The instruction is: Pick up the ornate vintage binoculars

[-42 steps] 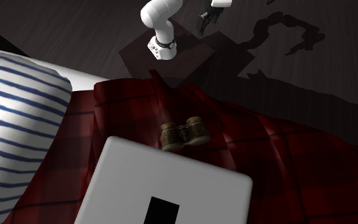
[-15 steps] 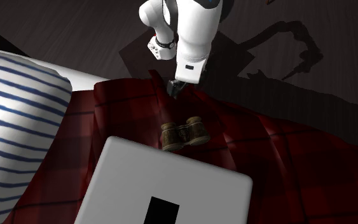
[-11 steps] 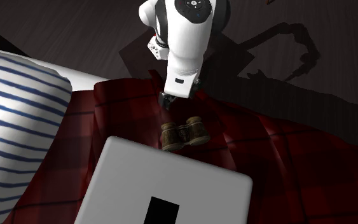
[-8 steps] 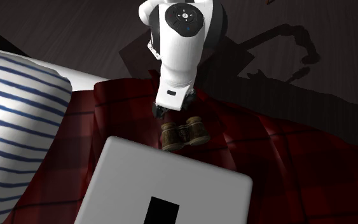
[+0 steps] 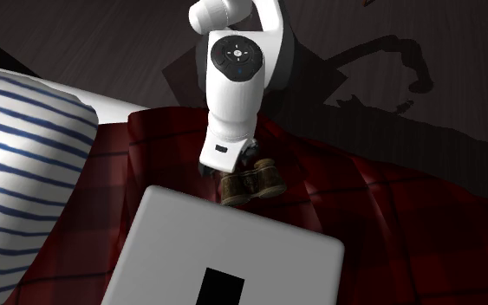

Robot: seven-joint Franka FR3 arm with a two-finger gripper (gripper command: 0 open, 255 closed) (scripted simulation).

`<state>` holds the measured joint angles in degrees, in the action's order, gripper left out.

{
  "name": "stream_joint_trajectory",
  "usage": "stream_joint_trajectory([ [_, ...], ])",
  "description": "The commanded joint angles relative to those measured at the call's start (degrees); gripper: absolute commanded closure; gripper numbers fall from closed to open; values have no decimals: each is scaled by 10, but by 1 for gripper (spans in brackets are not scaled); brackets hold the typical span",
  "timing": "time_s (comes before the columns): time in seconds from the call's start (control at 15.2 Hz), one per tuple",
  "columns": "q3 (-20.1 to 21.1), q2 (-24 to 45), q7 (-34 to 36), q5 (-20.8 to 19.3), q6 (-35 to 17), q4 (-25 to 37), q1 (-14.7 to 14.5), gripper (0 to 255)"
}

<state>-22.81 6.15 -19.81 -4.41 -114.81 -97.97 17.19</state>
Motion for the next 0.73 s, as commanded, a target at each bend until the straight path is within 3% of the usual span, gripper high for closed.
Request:
stream_joint_trajectory([
  [0.0,0,1,2,0,-16,-15,0,0],
  [0.2,0,2,3,0,-28,-26,0,0],
  [0.26,0,1,3,-1,-28,-26,0,255],
  [0.66,0,1,3,-1,-27,-26,0,255],
])
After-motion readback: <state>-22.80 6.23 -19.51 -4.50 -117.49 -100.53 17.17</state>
